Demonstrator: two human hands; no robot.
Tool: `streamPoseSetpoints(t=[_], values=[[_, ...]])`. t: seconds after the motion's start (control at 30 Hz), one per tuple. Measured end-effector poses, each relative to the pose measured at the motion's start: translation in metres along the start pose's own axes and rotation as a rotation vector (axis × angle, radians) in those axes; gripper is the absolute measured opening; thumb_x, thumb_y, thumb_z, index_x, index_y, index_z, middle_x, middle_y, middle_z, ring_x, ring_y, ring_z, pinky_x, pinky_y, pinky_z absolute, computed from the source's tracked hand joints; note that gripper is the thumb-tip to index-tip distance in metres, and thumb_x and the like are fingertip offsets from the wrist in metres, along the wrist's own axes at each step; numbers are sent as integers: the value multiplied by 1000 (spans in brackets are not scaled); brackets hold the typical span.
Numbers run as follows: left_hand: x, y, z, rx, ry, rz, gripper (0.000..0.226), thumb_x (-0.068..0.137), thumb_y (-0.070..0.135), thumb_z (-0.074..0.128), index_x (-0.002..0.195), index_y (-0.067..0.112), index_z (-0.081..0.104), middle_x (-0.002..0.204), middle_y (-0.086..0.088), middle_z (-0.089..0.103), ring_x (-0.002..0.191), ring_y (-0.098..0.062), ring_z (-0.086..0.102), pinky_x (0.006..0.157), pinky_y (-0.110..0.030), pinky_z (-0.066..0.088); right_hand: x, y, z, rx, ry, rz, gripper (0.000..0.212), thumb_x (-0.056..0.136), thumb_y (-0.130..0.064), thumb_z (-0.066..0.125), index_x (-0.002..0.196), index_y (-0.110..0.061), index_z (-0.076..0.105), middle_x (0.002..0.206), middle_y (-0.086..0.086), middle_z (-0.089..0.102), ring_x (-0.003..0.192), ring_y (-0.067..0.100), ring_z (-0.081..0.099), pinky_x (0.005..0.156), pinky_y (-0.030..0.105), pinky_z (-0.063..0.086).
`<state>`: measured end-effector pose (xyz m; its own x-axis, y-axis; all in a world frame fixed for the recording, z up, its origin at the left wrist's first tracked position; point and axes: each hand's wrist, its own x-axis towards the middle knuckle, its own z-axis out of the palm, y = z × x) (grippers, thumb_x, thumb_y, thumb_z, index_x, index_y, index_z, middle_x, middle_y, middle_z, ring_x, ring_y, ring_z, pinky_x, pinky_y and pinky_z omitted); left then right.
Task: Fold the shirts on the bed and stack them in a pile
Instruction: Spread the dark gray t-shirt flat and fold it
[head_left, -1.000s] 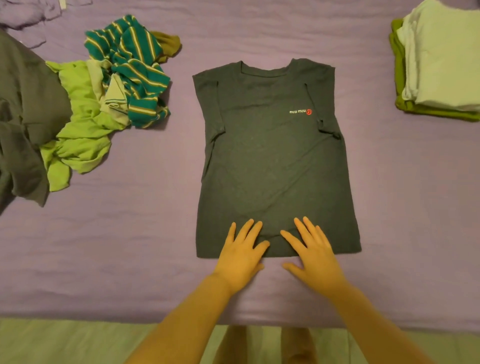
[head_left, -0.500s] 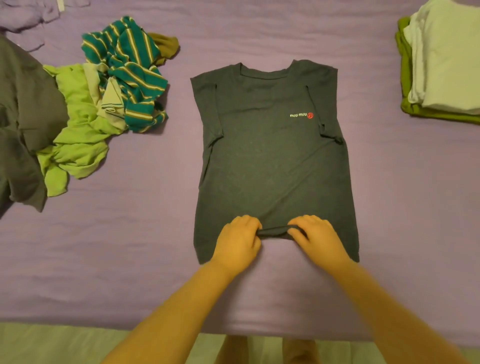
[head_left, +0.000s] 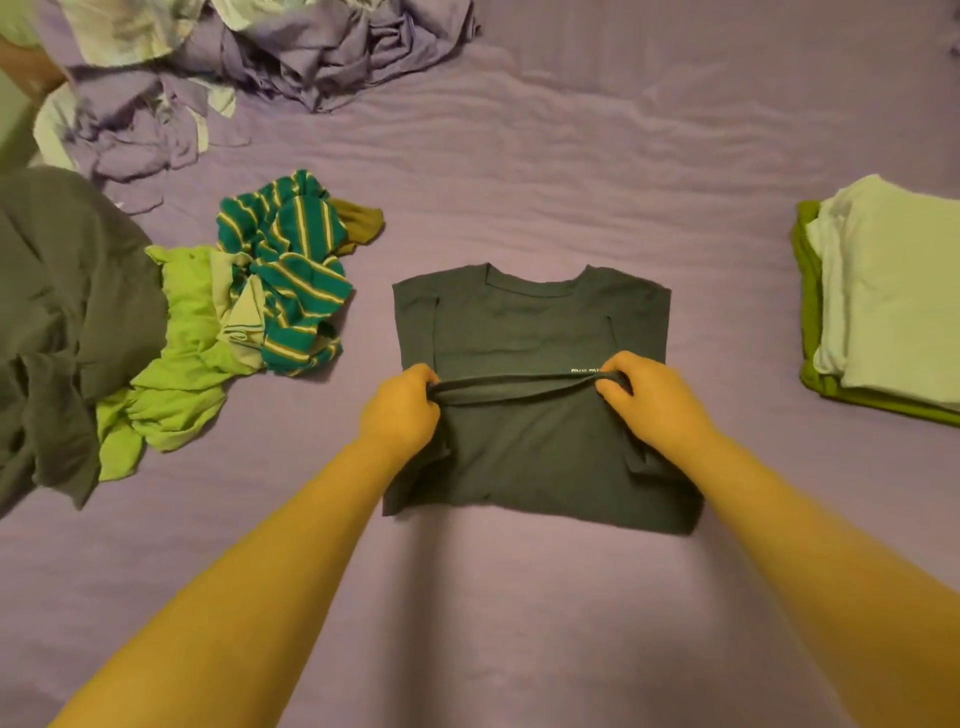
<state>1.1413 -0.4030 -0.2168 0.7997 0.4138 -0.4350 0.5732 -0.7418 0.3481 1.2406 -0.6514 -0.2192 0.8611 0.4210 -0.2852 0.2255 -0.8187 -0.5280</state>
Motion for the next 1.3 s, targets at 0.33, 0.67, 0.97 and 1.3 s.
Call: streamPoseSetpoints(t=[0.33,0.67,0.97,1.3], values=[[66,22,-23,-11,160,93,26,97,36,47,110,16,58,107,-10,63,95,-29,58,79,-40,48,60,3,-18,-30,88,50,25,97,-36,45,108,-19,59,100,5,66,89,25,59,71,35,48],[150,24,-34,215,78,146,41,91,48,52,114,14,54,109,-9,59,96,-27,57,79,-40,50,141,1,-24,-154,126,38,20,96,-32,49,107,-20,60,108,3,63,97,25,57,68,31,41],[152,10,8,410,291,393,64,72,31,76,130,13,53,134,-18,50,120,-39,49,97,-53,42,123,31,16,-220,151,136,58,83,-21,58,138,-15,41,120,12,58,105,32,53,90,44,44],[172,3,6,311,298,372,38,76,4,70,113,6,63,97,-17,64,82,-36,59,65,-41,48,141,45,11,-166,232,145,38,97,-16,43,136,-17,47,126,11,58,107,33,56,86,41,45]])
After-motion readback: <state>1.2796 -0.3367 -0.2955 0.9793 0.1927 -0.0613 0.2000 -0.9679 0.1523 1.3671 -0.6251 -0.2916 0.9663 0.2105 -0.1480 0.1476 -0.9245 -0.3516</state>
